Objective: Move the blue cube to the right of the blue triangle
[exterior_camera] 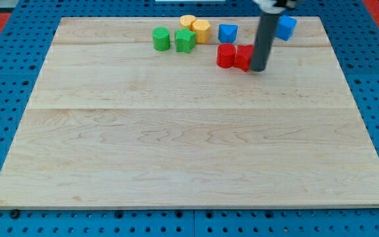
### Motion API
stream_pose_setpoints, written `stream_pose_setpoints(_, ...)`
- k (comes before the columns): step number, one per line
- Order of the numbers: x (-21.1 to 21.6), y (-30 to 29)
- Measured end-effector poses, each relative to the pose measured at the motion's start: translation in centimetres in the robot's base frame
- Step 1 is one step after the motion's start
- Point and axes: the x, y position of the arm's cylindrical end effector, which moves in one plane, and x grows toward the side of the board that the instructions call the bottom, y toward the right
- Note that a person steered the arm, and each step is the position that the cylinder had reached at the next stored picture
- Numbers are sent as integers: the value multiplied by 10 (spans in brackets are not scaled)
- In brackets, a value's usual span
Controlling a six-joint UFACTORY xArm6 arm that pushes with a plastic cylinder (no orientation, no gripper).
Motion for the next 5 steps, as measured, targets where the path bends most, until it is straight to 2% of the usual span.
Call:
stream_pose_setpoints(1,-6,79)
stream_pose_setpoints(2,-17,102)
stream_pose_setpoints(3,-46,97)
stream_pose_setpoints(4,-52,151)
stream_pose_setpoints(5,-96,158)
